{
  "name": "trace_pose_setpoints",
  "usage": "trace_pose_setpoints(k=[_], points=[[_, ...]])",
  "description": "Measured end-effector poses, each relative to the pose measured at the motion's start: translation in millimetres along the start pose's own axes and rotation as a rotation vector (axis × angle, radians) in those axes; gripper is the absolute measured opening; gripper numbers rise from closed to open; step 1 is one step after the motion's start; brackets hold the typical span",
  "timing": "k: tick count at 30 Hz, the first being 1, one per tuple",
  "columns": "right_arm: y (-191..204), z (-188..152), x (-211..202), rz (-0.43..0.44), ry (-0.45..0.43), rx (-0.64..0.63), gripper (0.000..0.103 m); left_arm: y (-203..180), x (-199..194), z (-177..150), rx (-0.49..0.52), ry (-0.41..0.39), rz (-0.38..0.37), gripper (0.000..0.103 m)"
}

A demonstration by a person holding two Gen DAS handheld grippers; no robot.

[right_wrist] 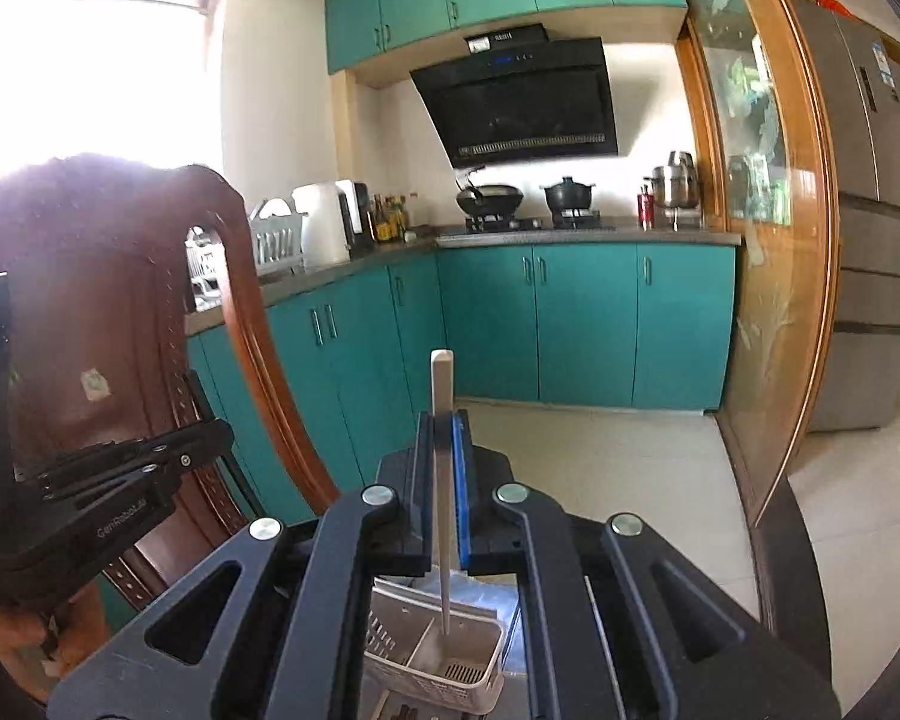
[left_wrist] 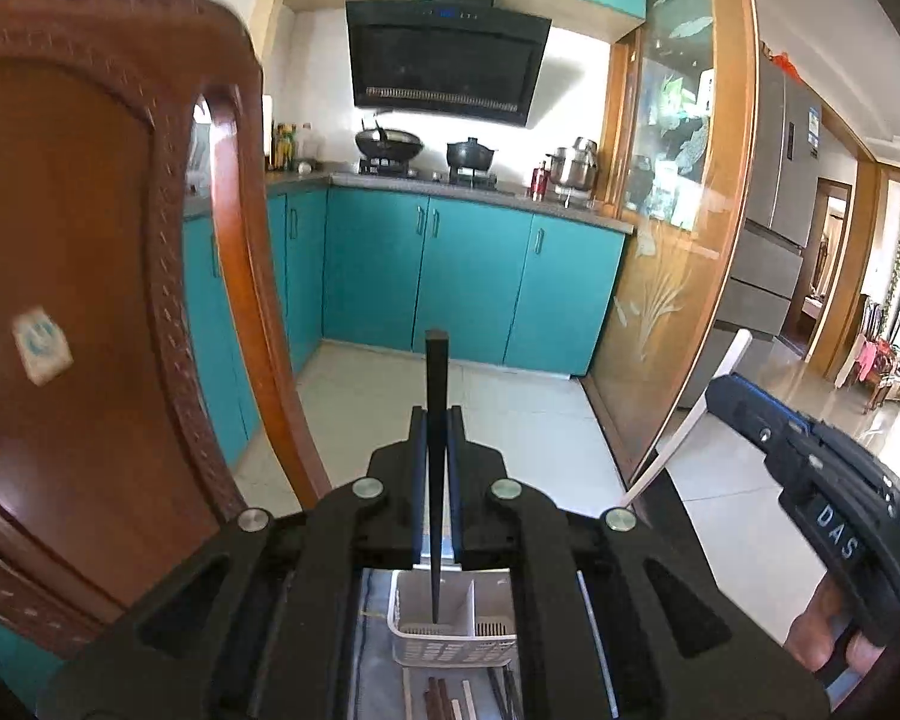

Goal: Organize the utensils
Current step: 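Carry both chopsticks over the white basket and open both grippers to drop them, then move both grippers back down to the remaining chopsticks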

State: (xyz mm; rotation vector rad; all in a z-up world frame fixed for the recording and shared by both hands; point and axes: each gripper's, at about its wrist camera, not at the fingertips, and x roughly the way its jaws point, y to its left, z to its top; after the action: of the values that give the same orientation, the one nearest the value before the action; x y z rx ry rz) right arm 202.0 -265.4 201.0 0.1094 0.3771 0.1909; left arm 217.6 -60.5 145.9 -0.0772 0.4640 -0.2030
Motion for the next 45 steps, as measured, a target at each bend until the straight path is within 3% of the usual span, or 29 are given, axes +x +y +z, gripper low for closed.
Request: trace_pose_setpoints(k=[6, 14, 19, 22, 25, 28, 33, 35, 38, 40, 42, 45], points=[[-12.7, -35.9, 30.1, -0.007, 0.068, 0.036, 0.007, 6.4, 37.0, -21.5, -0.005, 0.061, 0.003, 0.007], [-23.8, -72.6, 53.0, -0.022, 0.125, 0.066, 0.007, 23.8, 51.9, -22.2, -0.066, 0.067, -0.02, 0.007], [-28.5, -87.8, 54.9, -0.006, 0.153, 0.086, 0.007, 25.1, 63.1, -39.5, -0.068, 0.09, -0.008, 0.007], [-29.3, -95.1, 46.1, -0.016, 0.154, 0.087, 0.008, 24.5, 70.2, -56.7, -0.057, 0.122, -0.004, 0.007], [-34.1, -102.7, 30.7, -0.027, 0.15, 0.097, 0.023, 26.1, 73.4, -70.5, -0.053, 0.144, 0.004, 0.007], [-42.6, -112.8, 0.2, -0.029, 0.101, 0.123, 0.032, 29.1, 62.5, -81.5, -0.049, 0.136, 0.015, 0.008], [-49.9, -160.0, -54.4, -0.02, 0.0, 0.161, 0.032, 34.7, 19.4, -112.5, -0.02, 0.087, 0.021, 0.018], [-49.3, -189.9, -42.6, -0.007, 0.106, 0.164, 0.032, 37.3, 8.1, -130.3, -0.019, 0.094, 0.025, 0.021], [-40.3, -250.3, 14.7, -0.045, 0.446, 0.123, 0.032, 39.5, 13.5, -163.0, -0.021, 0.182, 0.025, 0.022], [-35.8, -285.7, 45.0, -0.048, 0.592, 0.133, 0.032, 40.9, 24.7, -187.9, -0.024, 0.259, 0.023, 0.022], [-33.1, -305.1, 63.2, -0.072, 0.654, 0.149, 0.031, 44.6, 35.6, -210.0, -0.044, 0.336, 0.02, 0.022], [-29.3, -313.6, 77.6, -0.107, 0.674, 0.148, 0.031, 48.1, 47.1, -239.4, -0.048, 0.42, 0.033, 0.022]])
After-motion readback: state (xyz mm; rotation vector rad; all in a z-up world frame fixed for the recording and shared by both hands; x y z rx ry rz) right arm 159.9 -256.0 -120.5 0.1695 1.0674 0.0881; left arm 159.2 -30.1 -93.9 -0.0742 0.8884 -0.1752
